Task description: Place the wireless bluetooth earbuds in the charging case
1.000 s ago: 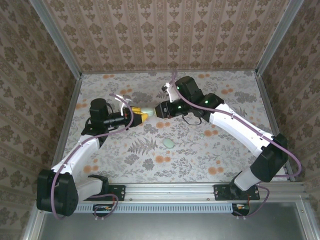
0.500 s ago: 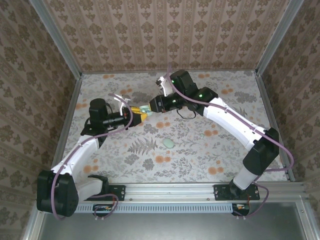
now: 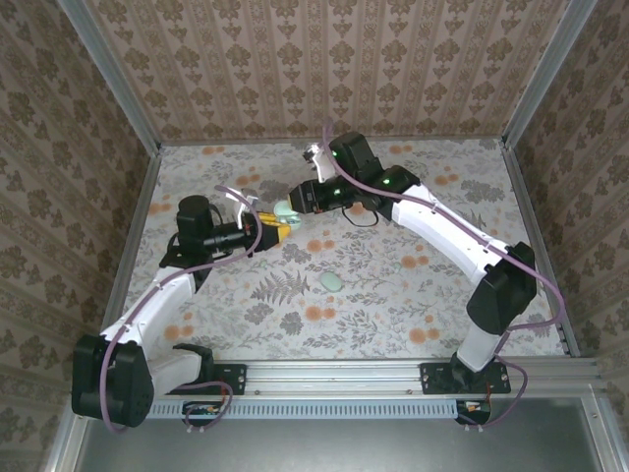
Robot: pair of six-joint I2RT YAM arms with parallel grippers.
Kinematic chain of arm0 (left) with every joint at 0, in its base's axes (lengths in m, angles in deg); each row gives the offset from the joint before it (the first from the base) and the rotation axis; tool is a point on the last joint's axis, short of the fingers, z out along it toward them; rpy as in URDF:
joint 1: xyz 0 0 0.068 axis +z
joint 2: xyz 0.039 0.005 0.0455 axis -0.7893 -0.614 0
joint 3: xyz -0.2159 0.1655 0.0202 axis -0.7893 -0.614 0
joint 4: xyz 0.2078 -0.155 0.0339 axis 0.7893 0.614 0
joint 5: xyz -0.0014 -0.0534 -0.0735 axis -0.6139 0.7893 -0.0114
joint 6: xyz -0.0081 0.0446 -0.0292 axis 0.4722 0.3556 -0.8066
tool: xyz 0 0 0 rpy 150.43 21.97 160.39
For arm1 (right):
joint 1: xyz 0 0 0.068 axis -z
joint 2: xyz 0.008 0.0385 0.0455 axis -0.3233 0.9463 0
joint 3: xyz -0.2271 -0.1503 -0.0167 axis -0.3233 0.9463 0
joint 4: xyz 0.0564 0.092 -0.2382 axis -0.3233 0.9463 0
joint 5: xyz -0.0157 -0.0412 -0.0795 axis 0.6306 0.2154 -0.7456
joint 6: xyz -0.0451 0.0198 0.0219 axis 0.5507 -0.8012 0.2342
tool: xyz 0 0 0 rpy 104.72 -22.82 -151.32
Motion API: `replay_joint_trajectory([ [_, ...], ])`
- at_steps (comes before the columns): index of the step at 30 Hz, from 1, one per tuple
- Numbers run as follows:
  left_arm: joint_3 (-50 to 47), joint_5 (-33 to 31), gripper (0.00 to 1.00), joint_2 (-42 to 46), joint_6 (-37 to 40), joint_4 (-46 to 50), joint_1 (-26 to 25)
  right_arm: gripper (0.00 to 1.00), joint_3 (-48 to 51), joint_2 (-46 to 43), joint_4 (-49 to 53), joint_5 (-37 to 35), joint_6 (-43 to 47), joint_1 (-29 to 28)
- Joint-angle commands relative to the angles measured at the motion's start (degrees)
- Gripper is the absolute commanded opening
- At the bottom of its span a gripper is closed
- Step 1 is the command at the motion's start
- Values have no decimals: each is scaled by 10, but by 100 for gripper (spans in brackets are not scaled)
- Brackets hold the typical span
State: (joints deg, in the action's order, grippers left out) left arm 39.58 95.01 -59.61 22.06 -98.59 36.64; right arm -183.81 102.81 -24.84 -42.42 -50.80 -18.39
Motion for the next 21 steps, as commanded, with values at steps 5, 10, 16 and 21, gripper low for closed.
replay_joint_trajectory([
  [5, 6, 40, 8, 21, 4, -60, -12, 36, 1, 18, 10, 14, -2, -6],
  [10, 8, 42, 9, 16, 5, -67, -16, 36, 19, 18, 5, 16, -7, -2],
  [16, 2, 33, 8, 5, 11, -62, -15, 36, 30, 1, 4, 17, -10, -2],
  [21, 2, 30, 8, -6, 4, -62, -11, 40, 43, -21, 10, 9, -10, -1],
])
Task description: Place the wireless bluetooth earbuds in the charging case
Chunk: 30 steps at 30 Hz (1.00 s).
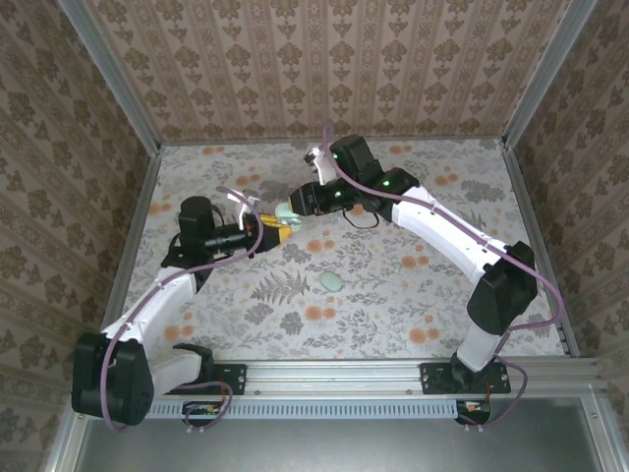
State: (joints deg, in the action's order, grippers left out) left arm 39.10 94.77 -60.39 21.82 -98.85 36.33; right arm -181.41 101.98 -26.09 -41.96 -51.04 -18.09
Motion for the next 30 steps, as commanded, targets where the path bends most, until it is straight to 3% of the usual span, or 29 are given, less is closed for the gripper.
replay_joint_trajectory([
  [1, 7, 33, 8, 0, 4, -59, -7, 40, 22, -18, 24, 2, -9, -4],
  [30, 0, 27, 7, -13, -8, -59, 10, 43, 49, -83, 45, -5, -25, 16],
])
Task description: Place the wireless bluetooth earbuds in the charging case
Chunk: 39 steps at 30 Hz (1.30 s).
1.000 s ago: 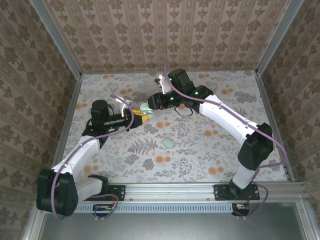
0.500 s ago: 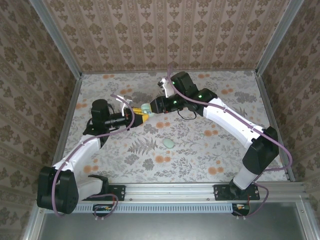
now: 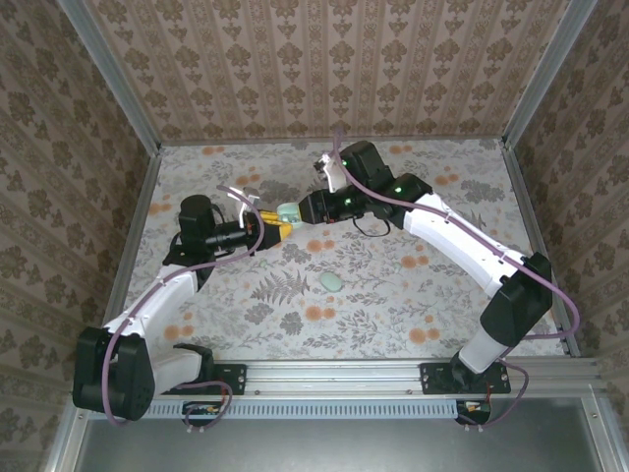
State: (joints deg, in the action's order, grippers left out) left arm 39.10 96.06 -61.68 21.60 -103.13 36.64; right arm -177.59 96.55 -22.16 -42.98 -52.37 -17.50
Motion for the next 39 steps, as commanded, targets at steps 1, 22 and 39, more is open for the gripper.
replay_joint_trajectory([
  [1, 0, 15, 7, 1, -6, -16, 8, 43, 12, -33, 8, 4, -13, 16],
  [22, -6, 24, 7, 0, 3, -6, 31, 40, -241, 296, 213, -281, 51, 70],
  [39, -14, 26, 7, 1, 11, 9, 43, 34, -425, 504, 274, -318, 82, 62],
])
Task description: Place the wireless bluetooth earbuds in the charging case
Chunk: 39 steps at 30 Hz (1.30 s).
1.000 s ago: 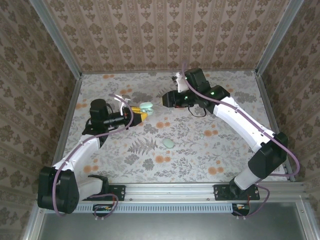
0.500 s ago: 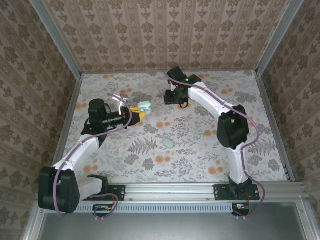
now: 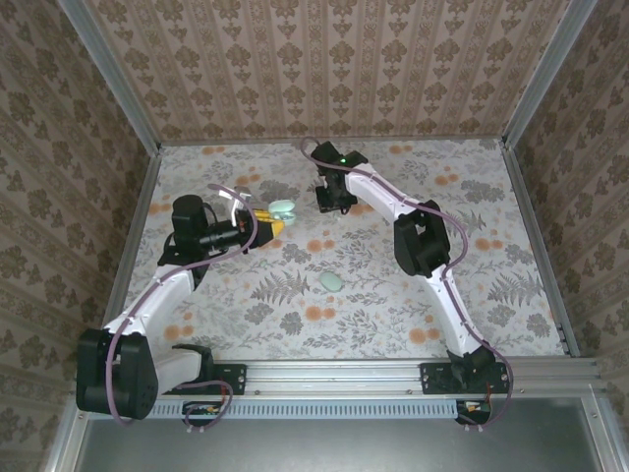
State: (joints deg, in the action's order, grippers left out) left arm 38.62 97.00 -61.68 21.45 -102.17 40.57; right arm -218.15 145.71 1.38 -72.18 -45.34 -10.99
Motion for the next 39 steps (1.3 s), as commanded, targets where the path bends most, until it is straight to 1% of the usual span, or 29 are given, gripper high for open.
replay_joint_trajectory([
  [1, -10, 16, 7, 2, 12, -1, 4, 34, -17, 14, 40, -29, 12, -4],
  [6, -12, 16, 7, 2, 15, -1, 5, 35, -17, 26, 49, -37, 19, -7],
  [15, -12, 18, 7, 1, 16, 0, 7, 34, -16, 41, 47, -39, 24, -8],
  [21, -12, 19, 7, 2, 14, 1, 7, 27, -14, 39, 49, -37, 31, -9],
  [24, -11, 18, 7, 5, 13, 2, 8, 24, 5, 21, 40, -37, 30, -8],
  [29, -9, 18, 7, 11, 13, 4, 7, 21, 97, -58, -14, -25, 27, -7],
  [32, -7, 18, 8, 14, 12, 5, 7, 21, 170, -128, -50, -11, 20, -4],
  [37, -2, 21, 8, 19, 11, -3, -2, 20, 330, -287, -119, 14, -1, -3],
  [39, -1, 21, 8, 20, 10, -8, -7, 20, 394, -355, -149, 36, -9, -2],
])
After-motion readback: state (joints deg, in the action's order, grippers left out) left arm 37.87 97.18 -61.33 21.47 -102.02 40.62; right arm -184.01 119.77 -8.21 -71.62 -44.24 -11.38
